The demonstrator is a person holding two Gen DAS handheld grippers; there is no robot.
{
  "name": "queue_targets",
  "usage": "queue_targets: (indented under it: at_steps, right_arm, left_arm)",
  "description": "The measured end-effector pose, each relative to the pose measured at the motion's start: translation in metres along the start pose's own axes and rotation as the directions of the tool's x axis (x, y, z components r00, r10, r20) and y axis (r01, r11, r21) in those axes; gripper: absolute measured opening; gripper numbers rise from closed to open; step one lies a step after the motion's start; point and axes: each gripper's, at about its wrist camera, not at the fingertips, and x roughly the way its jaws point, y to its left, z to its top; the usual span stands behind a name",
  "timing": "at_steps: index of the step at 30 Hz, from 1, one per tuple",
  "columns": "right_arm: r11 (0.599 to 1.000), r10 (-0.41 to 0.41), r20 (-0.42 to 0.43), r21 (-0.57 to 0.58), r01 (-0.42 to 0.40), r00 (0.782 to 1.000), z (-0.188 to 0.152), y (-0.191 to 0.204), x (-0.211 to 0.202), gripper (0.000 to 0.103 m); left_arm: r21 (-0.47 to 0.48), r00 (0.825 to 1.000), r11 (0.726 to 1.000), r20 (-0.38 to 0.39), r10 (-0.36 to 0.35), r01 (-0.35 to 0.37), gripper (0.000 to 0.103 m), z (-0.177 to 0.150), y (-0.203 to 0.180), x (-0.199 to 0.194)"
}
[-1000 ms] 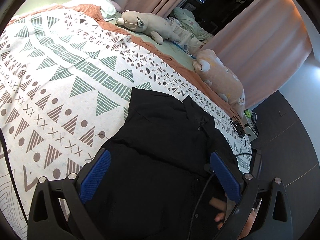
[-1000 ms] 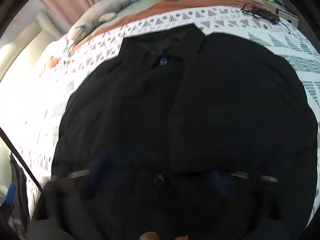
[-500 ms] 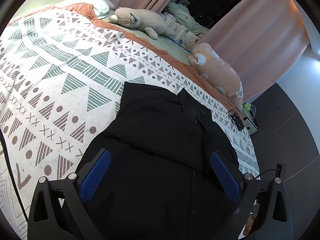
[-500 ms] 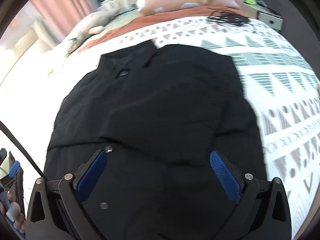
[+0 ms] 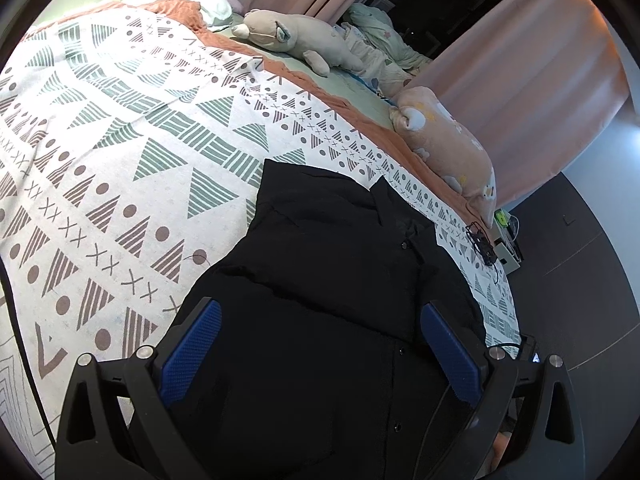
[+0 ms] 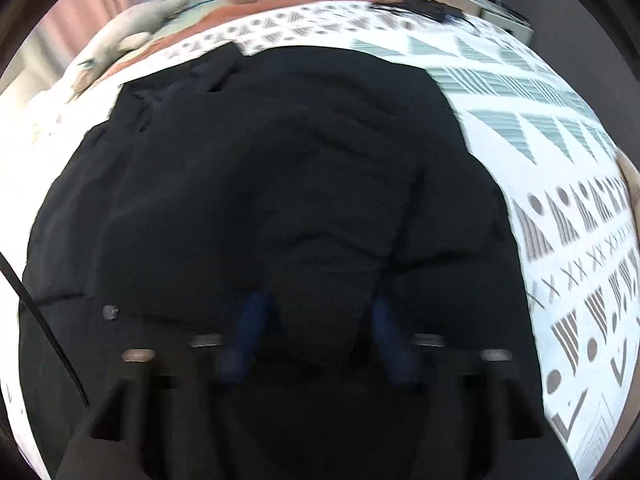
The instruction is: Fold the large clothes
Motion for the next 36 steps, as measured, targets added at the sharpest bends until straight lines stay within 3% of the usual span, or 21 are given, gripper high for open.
queue_targets:
  at_steps: [2,3,14,24,27,28,30,31,32,36]
  right_arm:
    - [1.000,0.018,0.026,-0.003,-0.018,1.000,0.001,0.003,-0.008,0.025]
    - [0.999,0.032,0.045,-0.007,-0.032,0.998,0.003,0.005,-0.017,0.024]
    - [0.986,0.142,0.199,-0.114,-0.121,0.970,-0.004,0.064,-0.108,0.022]
    - [0.958,0.239,0.207,-0.209,-0.196,0.949,-0.016,0.127,-0.111,0.022]
    - [0.936,0.308,0.163,-0.231,-0.267,0.937,-0.014,0.148,-0.097,0.026]
    - [0.916,0.364,0.130,-0.229,-0.330,0.922,-0.016,0.154,-0.092,0.026]
    - [0.910,0.376,0.112,-0.233,-0.344,0.920,-0.017,0.159,-0.083,0.045]
    - [0.908,0.374,0.117,-0.248,-0.338,0.920,-0.020,0.161,-0.083,0.078]
    - [0.903,0.383,0.122,-0.258,-0.344,0.916,-0.022,0.160,-0.083,0.090]
    - [0.901,0.389,0.127,-0.260,-0.348,0.913,-0.030,0.149,-0.092,0.090]
  left_arm:
    - [-0.002,1.000,1.000,0.001,-0.003,0.003,0.102,0.000,0.001,-0.001]
    - [-0.001,1.000,1.000,0.005,-0.002,0.002,0.102,0.000,0.001,-0.002]
    - [-0.016,0.999,1.000,0.050,-0.006,0.007,0.102,0.010,0.015,-0.030]
    - [-0.054,0.992,0.995,0.095,0.089,-0.084,0.102,0.025,0.062,-0.057]
    - [-0.080,0.988,0.990,0.096,0.122,-0.115,0.102,0.028,0.076,-0.060]
    - [-0.090,0.988,0.989,0.092,0.123,-0.115,0.102,0.028,0.079,-0.059]
    - [-0.094,0.989,0.989,0.087,0.122,-0.114,0.102,0.028,0.079,-0.058]
    - [-0.086,0.989,0.990,0.085,0.122,-0.115,0.102,0.029,0.077,-0.059]
    - [-0.078,0.989,0.990,0.085,0.121,-0.115,0.102,0.028,0.075,-0.060]
    - [-0.028,0.989,0.993,0.090,0.117,-0.115,0.102,0.026,0.057,-0.067]
